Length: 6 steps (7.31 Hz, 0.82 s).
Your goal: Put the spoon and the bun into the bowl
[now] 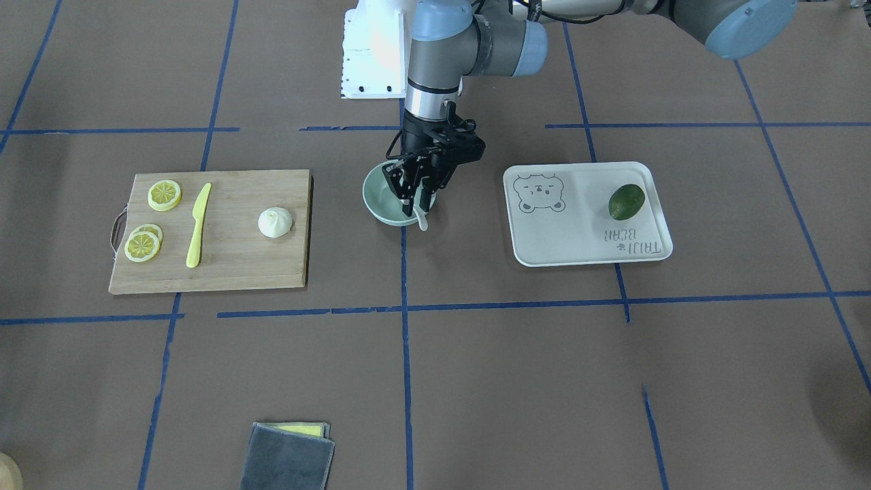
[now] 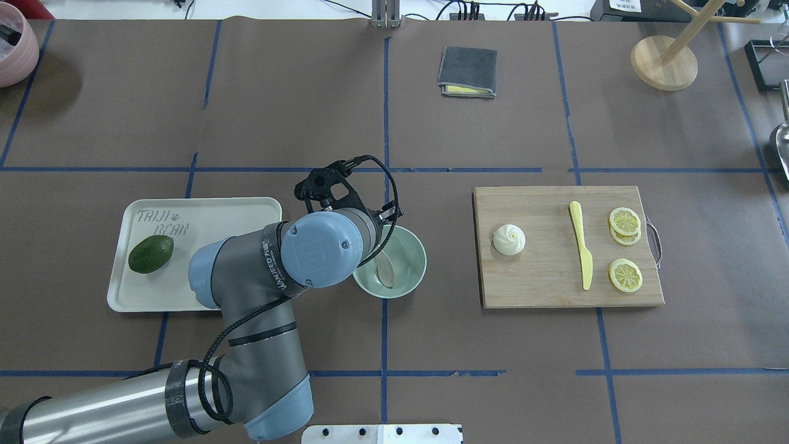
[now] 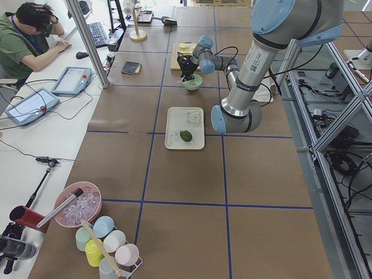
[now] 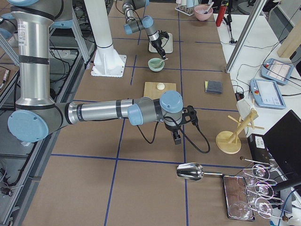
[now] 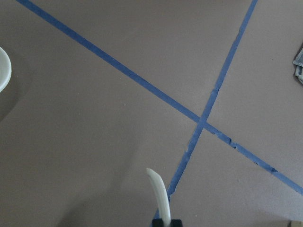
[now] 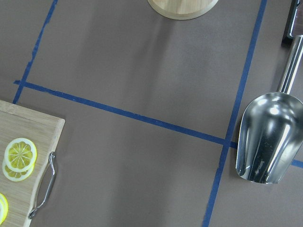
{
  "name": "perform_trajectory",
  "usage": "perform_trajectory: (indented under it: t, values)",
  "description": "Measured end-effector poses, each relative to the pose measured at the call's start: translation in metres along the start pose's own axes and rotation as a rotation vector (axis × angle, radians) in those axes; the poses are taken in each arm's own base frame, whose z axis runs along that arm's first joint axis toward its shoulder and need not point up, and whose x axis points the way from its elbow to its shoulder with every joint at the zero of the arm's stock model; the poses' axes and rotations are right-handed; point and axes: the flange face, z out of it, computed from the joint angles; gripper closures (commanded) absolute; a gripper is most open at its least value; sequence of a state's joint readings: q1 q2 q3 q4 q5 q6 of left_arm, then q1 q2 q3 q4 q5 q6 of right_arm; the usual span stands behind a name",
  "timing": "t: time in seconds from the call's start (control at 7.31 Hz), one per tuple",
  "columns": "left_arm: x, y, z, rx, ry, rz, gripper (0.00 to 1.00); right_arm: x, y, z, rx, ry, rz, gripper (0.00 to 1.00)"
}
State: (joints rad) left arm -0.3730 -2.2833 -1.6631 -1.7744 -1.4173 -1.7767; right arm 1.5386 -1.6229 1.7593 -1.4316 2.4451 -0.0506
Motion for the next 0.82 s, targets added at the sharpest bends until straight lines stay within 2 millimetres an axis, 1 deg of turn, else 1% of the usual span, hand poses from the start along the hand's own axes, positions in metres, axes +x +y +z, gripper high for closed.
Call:
perform_trajectory:
  t: [0.14, 0.27, 0.41, 0.55, 0.68, 0.82]
  values:
    - [-0.006, -0.003, -0.005, -0.003, 0.003, 0.082, 0.0, -0.001, 0.0, -0.001, 0.002, 0.0, -0.002, 0.0]
    - [-0.017, -0.011, -0.018, -0.016, 0.016, 0.195, 0.0, -0.002, -0.001, -0.002, 0.004, 0.0, 0.003, 0.0]
    - [-0.032, -0.034, -0.033, -0.037, 0.028, 0.323, 0.0, -0.005, -0.003, -0.004, 0.009, 0.002, 0.022, 0.0]
    - [-0.049, -0.074, -0.047, -0.053, 0.031, 0.455, 0.0, -0.008, -0.005, -0.007, 0.021, 0.003, 0.041, 0.0]
    - [-0.071, -0.127, -0.059, -0.061, 0.022, 0.61, 0.0, -0.011, -0.007, -0.01, 0.034, 0.003, 0.043, 0.0]
    - [-0.103, -0.19, -0.071, -0.063, -0.003, 0.775, 0.0, -0.013, -0.009, -0.011, 0.043, 0.002, 0.041, 0.0]
